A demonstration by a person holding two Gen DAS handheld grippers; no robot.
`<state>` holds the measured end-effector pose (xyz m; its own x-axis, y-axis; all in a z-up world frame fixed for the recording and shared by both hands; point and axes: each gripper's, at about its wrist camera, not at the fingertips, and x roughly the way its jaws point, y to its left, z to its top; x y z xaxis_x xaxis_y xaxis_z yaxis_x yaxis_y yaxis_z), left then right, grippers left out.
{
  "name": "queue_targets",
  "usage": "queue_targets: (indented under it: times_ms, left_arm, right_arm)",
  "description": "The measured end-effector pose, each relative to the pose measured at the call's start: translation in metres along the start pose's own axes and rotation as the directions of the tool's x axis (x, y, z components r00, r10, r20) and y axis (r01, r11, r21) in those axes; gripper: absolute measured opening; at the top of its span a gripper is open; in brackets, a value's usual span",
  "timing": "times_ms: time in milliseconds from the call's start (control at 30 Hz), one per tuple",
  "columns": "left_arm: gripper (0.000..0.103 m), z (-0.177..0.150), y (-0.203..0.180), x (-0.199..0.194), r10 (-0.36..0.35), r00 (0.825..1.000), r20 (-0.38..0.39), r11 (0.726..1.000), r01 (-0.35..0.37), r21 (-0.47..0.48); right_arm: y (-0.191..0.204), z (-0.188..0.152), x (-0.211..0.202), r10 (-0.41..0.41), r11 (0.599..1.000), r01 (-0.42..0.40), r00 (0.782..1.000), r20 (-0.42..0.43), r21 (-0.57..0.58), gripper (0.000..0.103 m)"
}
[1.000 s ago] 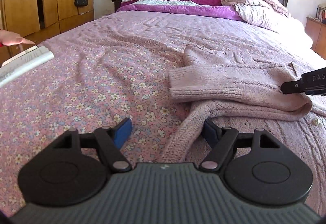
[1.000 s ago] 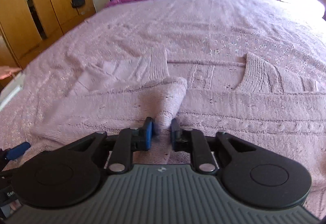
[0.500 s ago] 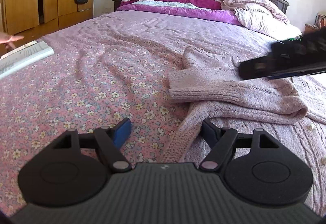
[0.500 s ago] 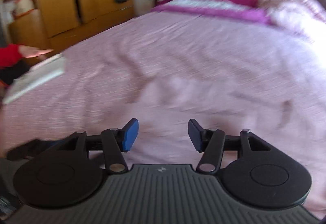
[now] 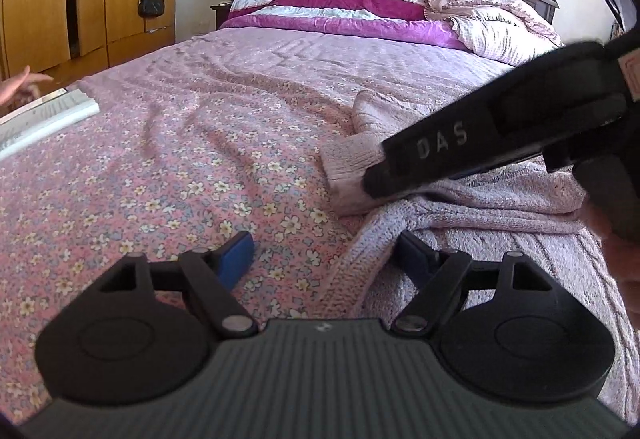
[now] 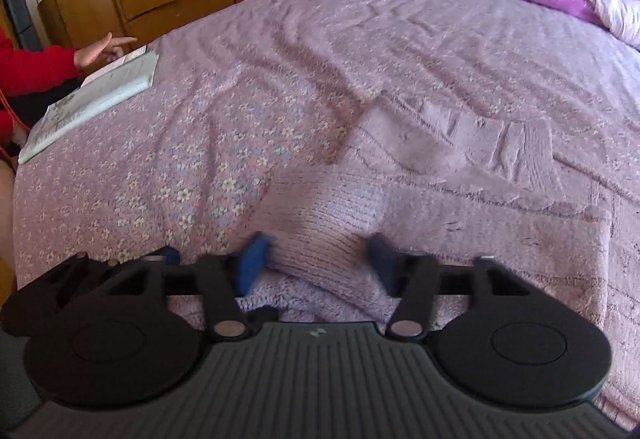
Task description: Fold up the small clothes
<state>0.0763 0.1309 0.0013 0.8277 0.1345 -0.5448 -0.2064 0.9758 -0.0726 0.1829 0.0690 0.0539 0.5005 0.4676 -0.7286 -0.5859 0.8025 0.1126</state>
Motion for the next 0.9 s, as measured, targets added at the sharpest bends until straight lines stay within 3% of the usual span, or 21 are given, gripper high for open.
queue_targets:
  times_ms: [33, 100, 267, 500, 600, 700, 767, 900]
  left_arm:
    - [0.079, 0.000, -0.001, 0.000, 0.003, 1.000, -0.001, 1.000, -0.003, 0.006]
    - [0.079, 0.000, -0.002, 0.001, 0.007, 1.000, -0.002, 1.000, -0.007, 0.012]
    - [0.080, 0.008, -0.003, 0.001, 0.013, 1.000, -0.022, 1.000, -0.013, 0.022]
    - [0.080, 0.025, -0.010, 0.005, -0.011, 1.000, -0.010, 0.999, 0.011, 0.033]
    - [0.083, 0.027, -0.012, 0.006, 0.051, 0.999, 0.015, 0.998, -0.052, 0.024]
    - [0.083, 0.025, -0.001, 0.011, 0.087, 0.996, -0.006, 0.995, -0.087, -0.040]
    - [0.083, 0.025, 0.006, 0.012, 0.079, 0.997, -0.027, 0.994, -0.081, -0.072]
    - [0.082, 0.024, 0.005, 0.007, 0.055, 0.998, -0.043, 0.995, -0.058, -0.084]
  right_arm:
    - [-0.001, 0.000, -0.003, -0.008, 1.000, 0.008, 1.000, 0.016, 0.012, 0.021]
    - [-0.003, 0.003, -0.014, -0.014, 1.000, 0.013, 0.998, 0.064, 0.019, 0.009]
    - [-0.030, 0.015, -0.065, -0.064, 0.995, 0.046, 0.975, 0.214, 0.086, 0.009]
    - [-0.101, 0.015, -0.150, -0.206, 0.966, 0.130, 0.908, 0.365, 0.222, 0.008]
    - [-0.135, 0.001, -0.180, -0.280, 0.938, 0.160, 0.874, 0.396, 0.308, 0.008]
    - [-0.170, -0.028, -0.204, -0.347, 0.897, 0.174, 0.847, 0.404, 0.406, 0.008]
    - [-0.193, -0.051, -0.213, -0.368, 0.871, 0.169, 0.846, 0.385, 0.460, 0.008]
    - [-0.240, -0.107, -0.205, -0.393, 0.783, 0.155, 0.874, 0.286, 0.602, 0.009]
